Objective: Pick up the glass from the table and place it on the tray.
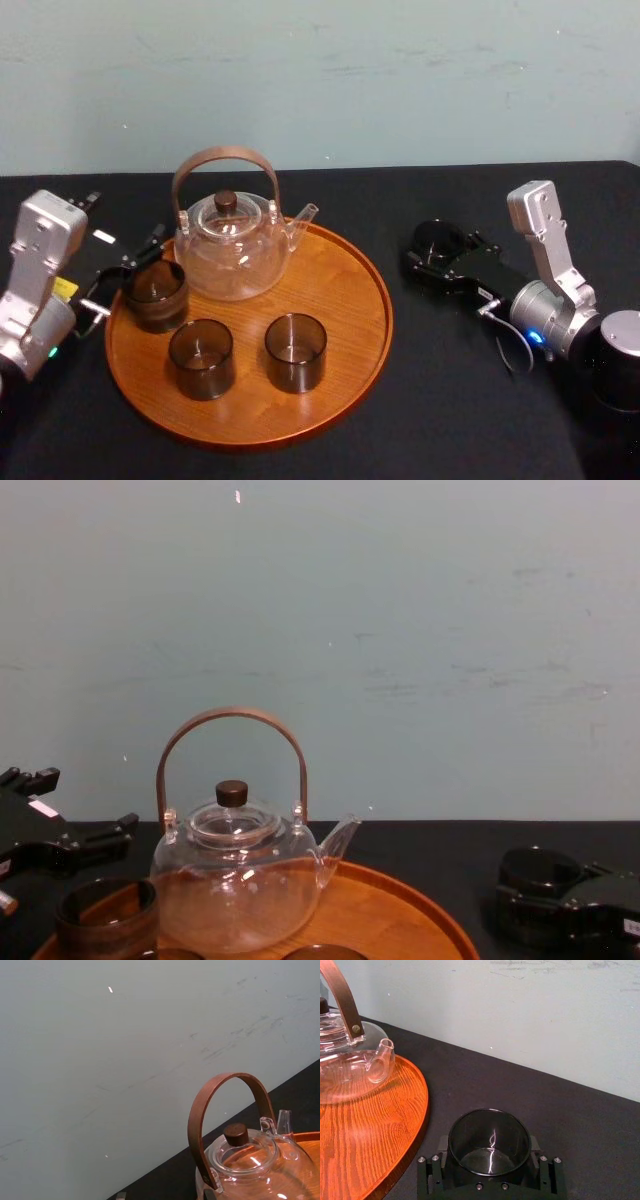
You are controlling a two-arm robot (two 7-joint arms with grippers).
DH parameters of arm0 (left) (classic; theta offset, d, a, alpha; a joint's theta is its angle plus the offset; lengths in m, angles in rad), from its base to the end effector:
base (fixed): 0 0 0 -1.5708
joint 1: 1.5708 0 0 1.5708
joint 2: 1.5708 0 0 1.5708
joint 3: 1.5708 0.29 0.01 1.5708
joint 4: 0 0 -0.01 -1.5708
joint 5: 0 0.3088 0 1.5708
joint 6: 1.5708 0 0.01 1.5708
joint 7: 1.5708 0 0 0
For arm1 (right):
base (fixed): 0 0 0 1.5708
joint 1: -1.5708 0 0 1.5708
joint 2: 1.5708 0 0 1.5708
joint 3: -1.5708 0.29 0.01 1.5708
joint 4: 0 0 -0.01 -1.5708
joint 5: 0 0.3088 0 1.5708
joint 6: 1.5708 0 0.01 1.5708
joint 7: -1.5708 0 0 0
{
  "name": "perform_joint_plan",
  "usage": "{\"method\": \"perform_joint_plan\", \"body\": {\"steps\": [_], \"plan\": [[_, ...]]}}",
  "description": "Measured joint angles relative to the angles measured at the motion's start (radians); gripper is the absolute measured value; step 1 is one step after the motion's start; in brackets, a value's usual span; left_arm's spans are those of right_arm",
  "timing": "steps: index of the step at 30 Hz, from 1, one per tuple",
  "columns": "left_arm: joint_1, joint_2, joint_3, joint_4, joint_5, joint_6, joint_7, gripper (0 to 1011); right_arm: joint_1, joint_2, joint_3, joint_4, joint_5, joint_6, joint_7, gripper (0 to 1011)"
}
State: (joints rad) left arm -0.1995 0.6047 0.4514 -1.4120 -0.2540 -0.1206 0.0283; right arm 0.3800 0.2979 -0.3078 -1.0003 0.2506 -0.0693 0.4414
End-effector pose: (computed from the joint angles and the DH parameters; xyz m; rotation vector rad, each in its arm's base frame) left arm 0.3581 0.0827 -0.3023 0.3044 -0.2850 1.2480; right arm 0.4175 -0.0590 -0.3432 -0.2322 0.0731 -1.0131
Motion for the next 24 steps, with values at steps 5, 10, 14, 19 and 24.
{"method": "perform_joint_plan", "body": {"steps": [5,10,14,19,24], "plan": [[0.000,0.000,0.000,0.000,0.000,0.000,0.000,1002,0.000,0.000,0.000,-0.001,0.000,0.001,-0.001,904],[0.000,0.000,0.000,0.000,0.000,0.000,0.000,1001,-0.001,0.001,0.000,-0.001,0.000,0.001,-0.001,904],[0.000,0.000,0.000,0.000,0.000,0.000,0.000,1001,-0.001,0.001,0.000,-0.001,0.001,0.001,-0.001,904],[0.000,0.000,0.000,0.000,0.000,0.000,0.000,1001,-0.002,0.001,0.001,-0.004,0.002,0.002,0.000,904],[0.000,0.000,0.000,0.000,0.000,0.000,0.000,1001,-0.020,0.012,0.004,-0.050,0.005,0.001,0.001,904]]}}
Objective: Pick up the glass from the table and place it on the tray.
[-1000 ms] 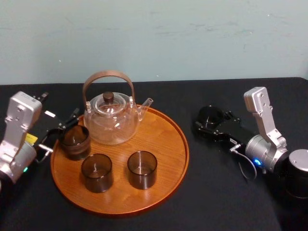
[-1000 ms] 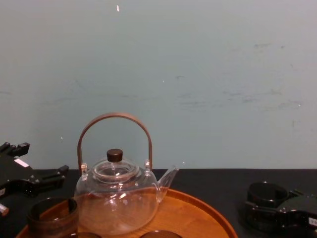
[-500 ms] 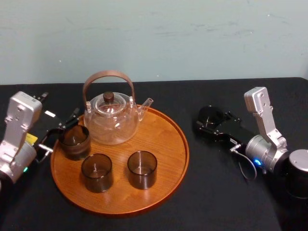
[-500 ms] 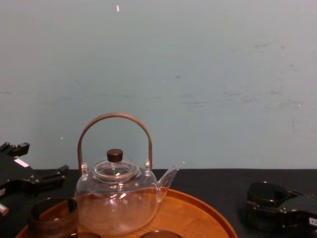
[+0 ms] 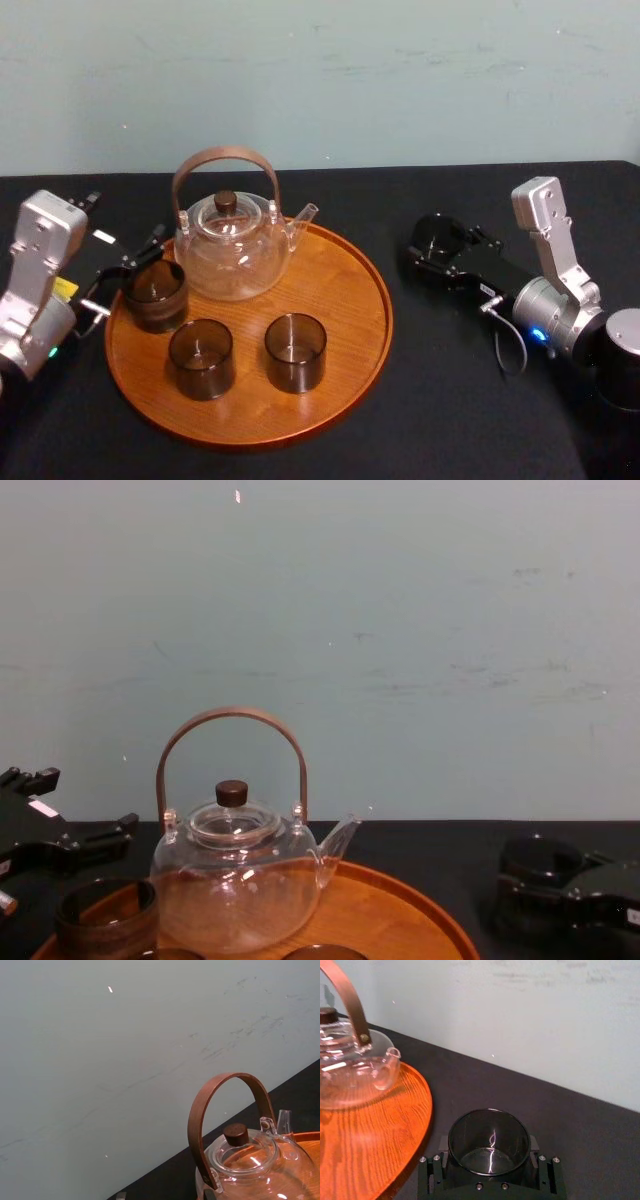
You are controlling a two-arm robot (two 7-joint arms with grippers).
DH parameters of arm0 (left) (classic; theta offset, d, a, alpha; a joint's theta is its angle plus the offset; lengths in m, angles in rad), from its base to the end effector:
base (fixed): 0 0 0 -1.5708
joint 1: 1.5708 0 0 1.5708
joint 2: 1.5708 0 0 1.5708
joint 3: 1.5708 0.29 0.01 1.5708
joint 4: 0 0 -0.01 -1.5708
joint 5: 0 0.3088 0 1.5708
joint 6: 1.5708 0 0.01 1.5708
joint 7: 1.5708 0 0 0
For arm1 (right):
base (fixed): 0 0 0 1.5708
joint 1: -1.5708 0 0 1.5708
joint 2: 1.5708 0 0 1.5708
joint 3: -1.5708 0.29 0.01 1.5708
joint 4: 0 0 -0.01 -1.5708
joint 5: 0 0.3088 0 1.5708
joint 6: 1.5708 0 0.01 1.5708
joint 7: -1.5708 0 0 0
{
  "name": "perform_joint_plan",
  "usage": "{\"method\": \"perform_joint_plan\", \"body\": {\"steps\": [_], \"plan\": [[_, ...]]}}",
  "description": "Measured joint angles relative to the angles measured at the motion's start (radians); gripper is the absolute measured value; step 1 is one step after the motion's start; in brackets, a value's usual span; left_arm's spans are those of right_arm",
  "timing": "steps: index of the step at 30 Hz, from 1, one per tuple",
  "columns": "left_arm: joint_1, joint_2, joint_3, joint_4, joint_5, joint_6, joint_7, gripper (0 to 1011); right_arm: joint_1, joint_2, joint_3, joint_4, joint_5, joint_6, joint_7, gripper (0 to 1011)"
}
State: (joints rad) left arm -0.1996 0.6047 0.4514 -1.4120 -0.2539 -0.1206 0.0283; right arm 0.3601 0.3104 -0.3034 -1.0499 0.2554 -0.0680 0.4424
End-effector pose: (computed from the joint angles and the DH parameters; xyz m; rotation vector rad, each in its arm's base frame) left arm 0.3581 0.0827 -0.3022 0.3044 -0.2852 1.2480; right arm 0.4141 -0.0595 -0.3363 -0.2168 0.0511 -1.0058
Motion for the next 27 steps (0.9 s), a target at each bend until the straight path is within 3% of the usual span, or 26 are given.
{"method": "perform_joint_plan", "body": {"steps": [13,27], "plan": [[0.000,0.000,0.000,0.000,0.000,0.000,0.000,1001,-0.066,0.031,-0.024,-0.174,-0.009,-0.010,0.015,904],[0.000,0.000,0.000,0.000,0.000,0.000,0.000,1001,-0.051,0.012,-0.084,-0.185,-0.017,-0.028,0.046,904]]}}
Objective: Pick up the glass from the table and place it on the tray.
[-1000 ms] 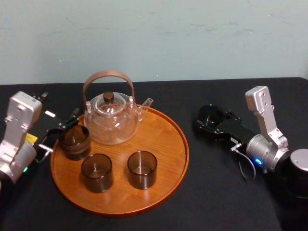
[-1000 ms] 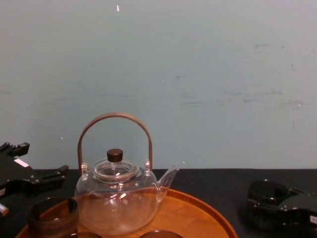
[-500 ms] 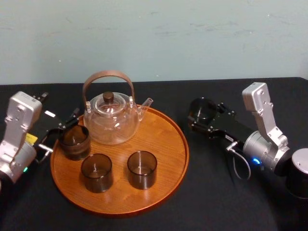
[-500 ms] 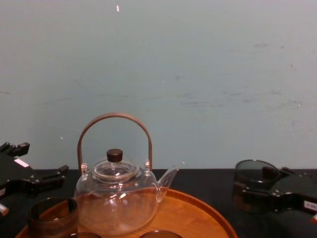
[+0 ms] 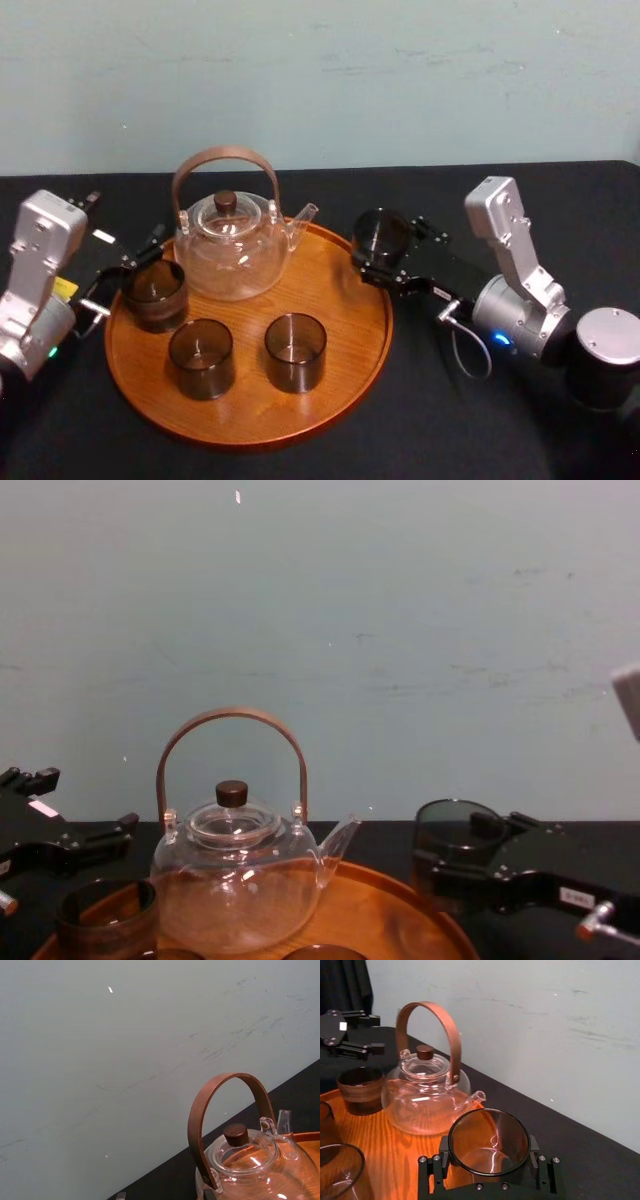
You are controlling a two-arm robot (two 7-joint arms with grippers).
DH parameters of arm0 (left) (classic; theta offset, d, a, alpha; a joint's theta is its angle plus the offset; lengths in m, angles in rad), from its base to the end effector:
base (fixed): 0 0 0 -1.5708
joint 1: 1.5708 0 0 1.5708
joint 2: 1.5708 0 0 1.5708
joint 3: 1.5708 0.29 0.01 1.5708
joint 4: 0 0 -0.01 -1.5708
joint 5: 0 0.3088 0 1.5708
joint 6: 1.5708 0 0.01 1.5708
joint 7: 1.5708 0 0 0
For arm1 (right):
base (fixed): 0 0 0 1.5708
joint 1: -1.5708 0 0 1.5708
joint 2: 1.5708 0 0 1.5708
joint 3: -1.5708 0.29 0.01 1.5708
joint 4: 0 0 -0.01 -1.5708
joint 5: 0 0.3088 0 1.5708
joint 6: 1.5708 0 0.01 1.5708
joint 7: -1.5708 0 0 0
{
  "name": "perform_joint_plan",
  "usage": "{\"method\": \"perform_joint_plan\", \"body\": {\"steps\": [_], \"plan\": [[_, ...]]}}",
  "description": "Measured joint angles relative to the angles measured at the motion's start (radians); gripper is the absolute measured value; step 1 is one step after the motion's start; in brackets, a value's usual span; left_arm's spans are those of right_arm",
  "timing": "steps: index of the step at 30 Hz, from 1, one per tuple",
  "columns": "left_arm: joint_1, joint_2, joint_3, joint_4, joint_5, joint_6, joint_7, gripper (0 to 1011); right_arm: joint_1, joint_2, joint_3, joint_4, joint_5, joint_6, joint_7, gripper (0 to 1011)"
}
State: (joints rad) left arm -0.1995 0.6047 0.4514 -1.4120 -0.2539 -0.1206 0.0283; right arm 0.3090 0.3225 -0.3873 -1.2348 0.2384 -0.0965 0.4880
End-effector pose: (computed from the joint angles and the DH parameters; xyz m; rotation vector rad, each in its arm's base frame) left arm 0.3581 0.0827 -0.3023 0.3044 -0.2851 1.2479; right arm 0.3993 -0.0178 -0.3130 -0.1657 -0.0720 -0.8221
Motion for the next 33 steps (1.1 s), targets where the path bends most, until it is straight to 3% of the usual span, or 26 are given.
{"method": "perform_joint_plan", "body": {"steps": [14,33], "plan": [[0.000,0.000,0.000,0.000,0.000,0.000,0.000,1001,0.065,-0.043,-0.043,0.093,0.002,-0.017,0.026,904],[0.000,0.000,0.000,0.000,0.000,0.000,0.000,1001,0.103,-0.080,-0.081,0.180,0.005,-0.024,0.041,904]]}}
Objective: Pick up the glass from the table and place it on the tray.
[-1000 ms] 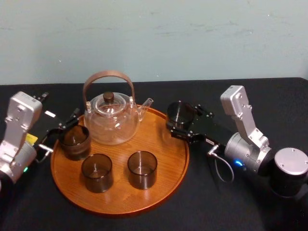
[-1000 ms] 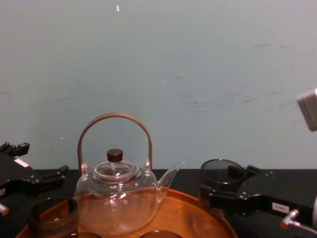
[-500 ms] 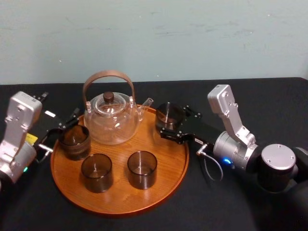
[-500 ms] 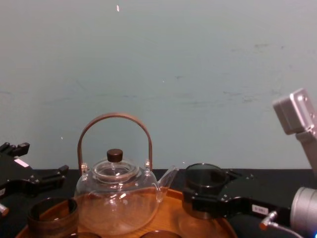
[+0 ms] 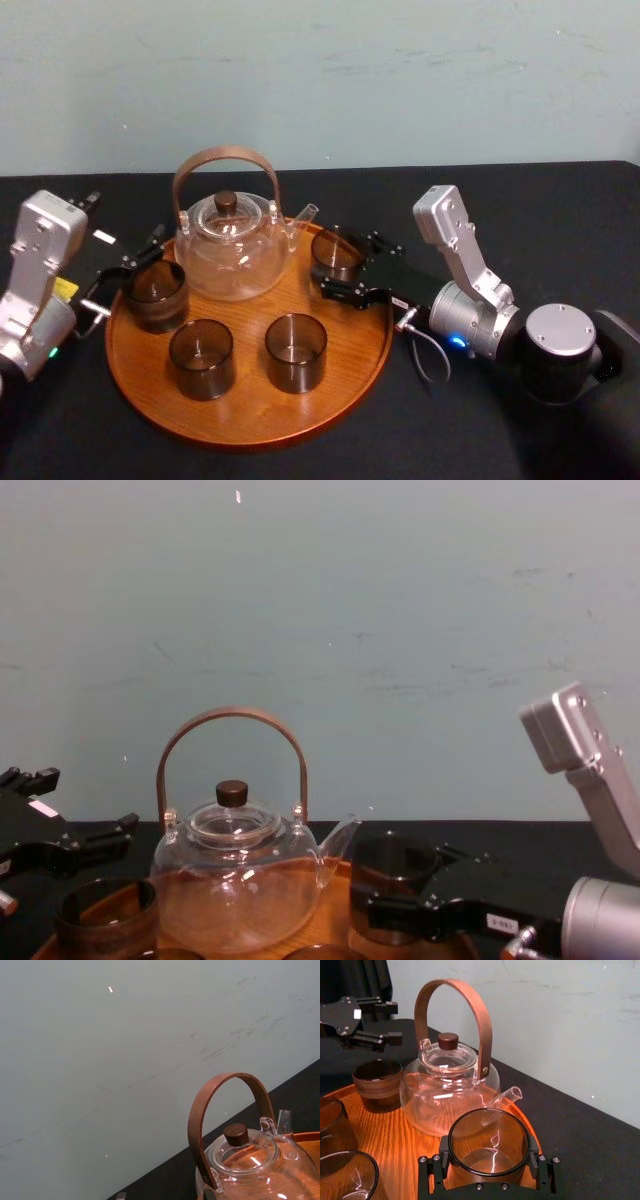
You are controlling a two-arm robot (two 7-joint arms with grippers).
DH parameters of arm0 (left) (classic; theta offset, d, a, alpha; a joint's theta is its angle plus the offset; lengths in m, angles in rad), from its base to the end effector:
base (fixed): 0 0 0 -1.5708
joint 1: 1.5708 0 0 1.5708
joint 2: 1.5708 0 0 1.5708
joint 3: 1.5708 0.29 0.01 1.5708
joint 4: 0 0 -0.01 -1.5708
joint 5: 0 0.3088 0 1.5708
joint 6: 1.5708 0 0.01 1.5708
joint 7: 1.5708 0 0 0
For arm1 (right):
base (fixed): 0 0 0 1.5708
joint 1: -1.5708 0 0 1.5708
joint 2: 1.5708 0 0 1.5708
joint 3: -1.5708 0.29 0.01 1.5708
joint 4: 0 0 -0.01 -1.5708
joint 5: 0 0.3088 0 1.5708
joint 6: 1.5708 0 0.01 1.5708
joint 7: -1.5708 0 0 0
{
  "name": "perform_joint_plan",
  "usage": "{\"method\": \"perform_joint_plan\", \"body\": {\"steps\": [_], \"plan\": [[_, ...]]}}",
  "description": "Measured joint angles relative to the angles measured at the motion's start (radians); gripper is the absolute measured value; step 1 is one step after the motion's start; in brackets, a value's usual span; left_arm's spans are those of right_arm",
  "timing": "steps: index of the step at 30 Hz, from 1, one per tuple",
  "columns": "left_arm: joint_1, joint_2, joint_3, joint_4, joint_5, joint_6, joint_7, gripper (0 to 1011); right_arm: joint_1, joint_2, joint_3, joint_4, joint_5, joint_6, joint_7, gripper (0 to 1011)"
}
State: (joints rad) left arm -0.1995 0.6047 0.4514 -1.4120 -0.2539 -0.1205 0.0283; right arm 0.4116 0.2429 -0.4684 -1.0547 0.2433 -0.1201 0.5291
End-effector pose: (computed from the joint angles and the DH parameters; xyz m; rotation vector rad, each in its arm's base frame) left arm 0.3581 0.0827 -0.3023 0.3045 -0.2850 1.2480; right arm 0.4204 0.0143 -0.3318 -0.1829 -0.0163 -0.7418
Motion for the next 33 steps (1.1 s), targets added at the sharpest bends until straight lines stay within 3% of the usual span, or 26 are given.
{"method": "perform_joint_plan", "body": {"steps": [11,33], "plan": [[0.000,0.000,0.000,0.000,0.000,0.000,0.000,1002,0.009,-0.011,-0.012,0.036,-0.021,-0.004,-0.011,904],[0.000,0.000,0.000,0.000,0.000,0.000,0.000,1001,0.008,-0.012,-0.012,0.036,-0.024,-0.003,-0.015,904]]}}
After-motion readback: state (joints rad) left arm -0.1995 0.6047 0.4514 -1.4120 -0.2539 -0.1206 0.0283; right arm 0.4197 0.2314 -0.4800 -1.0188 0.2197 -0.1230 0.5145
